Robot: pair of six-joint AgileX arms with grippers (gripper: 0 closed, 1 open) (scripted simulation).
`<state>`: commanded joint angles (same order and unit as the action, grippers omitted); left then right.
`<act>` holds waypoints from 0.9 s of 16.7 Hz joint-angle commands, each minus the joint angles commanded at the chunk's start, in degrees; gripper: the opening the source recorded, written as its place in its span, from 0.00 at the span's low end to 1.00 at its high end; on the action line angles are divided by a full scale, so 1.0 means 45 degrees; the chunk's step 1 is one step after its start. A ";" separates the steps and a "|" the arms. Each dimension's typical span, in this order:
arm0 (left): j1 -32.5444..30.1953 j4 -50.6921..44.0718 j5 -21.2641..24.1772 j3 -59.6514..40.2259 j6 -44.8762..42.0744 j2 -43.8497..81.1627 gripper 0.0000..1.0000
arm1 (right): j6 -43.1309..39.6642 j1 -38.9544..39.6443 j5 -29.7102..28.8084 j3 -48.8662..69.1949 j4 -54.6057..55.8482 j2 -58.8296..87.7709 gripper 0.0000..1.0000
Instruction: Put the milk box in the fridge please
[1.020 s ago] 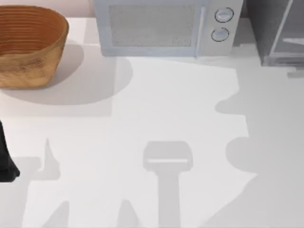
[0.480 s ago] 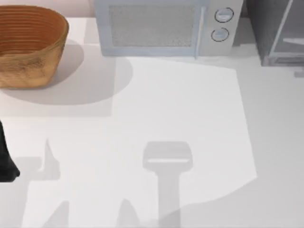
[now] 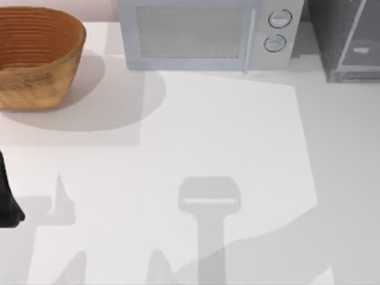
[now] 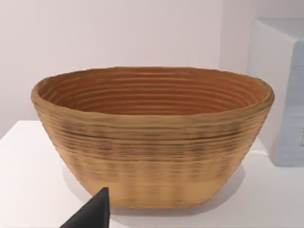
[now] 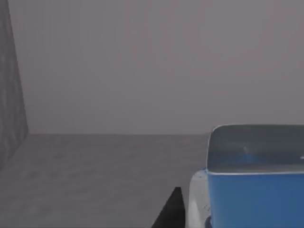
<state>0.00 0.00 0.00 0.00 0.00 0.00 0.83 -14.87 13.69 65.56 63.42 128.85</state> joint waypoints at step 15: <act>0.0000 0.0000 0.0000 0.0000 0.0000 0.0000 1.00 | -0.0007 0.0541 -0.0559 0.5880 -0.3588 0.2393 0.15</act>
<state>0.00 0.00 0.00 0.00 0.00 0.00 0.80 -12.43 11.18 92.02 47.27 139.61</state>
